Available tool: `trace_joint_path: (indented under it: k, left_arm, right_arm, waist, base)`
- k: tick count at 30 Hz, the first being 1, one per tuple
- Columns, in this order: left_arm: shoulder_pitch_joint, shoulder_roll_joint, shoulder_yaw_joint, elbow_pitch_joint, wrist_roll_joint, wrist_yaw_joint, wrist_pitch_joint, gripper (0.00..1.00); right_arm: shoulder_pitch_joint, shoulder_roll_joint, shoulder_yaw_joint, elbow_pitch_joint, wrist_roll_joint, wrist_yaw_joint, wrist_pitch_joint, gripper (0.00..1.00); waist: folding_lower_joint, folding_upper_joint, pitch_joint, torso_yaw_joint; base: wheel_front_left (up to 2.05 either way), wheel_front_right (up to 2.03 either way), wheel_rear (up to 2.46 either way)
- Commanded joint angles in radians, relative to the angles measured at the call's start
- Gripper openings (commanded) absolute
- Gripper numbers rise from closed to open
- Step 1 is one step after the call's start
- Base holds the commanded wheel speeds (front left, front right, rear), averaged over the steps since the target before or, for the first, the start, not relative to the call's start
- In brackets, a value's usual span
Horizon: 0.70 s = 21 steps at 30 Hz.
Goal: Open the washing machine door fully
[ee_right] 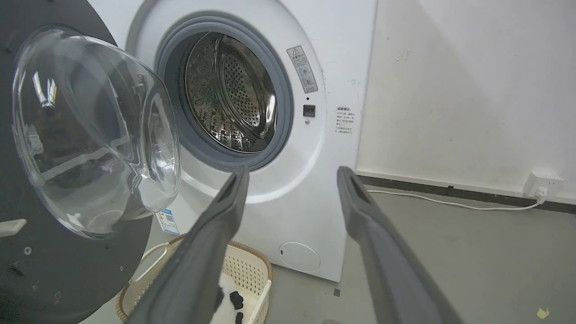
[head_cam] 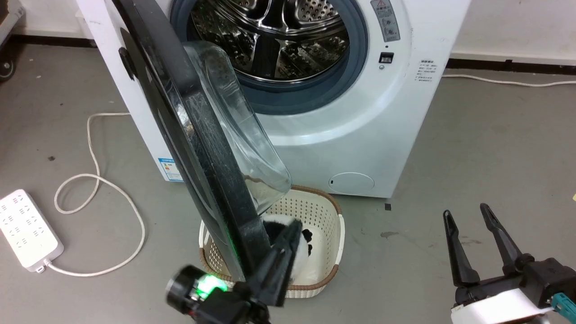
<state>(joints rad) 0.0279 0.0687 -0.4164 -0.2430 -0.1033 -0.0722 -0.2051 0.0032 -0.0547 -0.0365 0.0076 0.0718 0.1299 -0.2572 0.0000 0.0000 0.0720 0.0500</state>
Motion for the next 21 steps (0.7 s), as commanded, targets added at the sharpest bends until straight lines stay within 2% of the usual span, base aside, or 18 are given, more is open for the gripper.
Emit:
trace_joint_path:
  k: [1, 5, 11, 16, 21]
  left_arm:
    - [0.011, -0.004, -0.011, 0.029, -0.005, 0.002, 0.008, 0.00]
    - [-0.003, -0.009, -0.025, 0.136, -0.021, 0.012, 0.023, 0.00]
    - [-0.031, -0.013, 0.025, 0.240, -0.045, 0.075, -0.015, 0.00]
    - [-0.036, -0.013, 0.033, 0.272, -0.059, 0.081, -0.034, 0.00]
    - [-0.025, -0.009, 0.033, 0.285, -0.065, 0.082, -0.043, 0.00]
  right_arm:
    - [0.008, 0.004, -0.001, 0.003, 0.006, 0.001, -0.005, 1.00]
    - [0.000, 0.004, 0.003, 0.005, 0.005, 0.001, -0.005, 1.00]
    - [-0.006, 0.004, 0.004, 0.009, 0.007, 0.001, -0.005, 1.00]
    - [0.001, 0.005, 0.002, 0.017, 0.006, 0.001, -0.005, 1.00]
    - [0.007, 0.005, 0.000, 0.022, 0.006, 0.001, -0.005, 1.00]
  waist:
    - [0.0000, 0.0000, 0.005, 0.002]
    - [0.0000, 0.0000, 0.018, 0.005]
    - [0.0000, 0.0000, 0.033, 0.017]
    - [0.0000, 0.0000, 0.034, 0.058]
    - [0.0000, 0.0000, 0.021, 0.128]
  base:
    - [0.00, 0.00, 0.00]
    - [0.00, 0.00, 0.00]
    - [0.00, 0.00, 0.00]
    - [0.00, 0.00, 0.00]
    - [0.00, 0.00, 0.00]
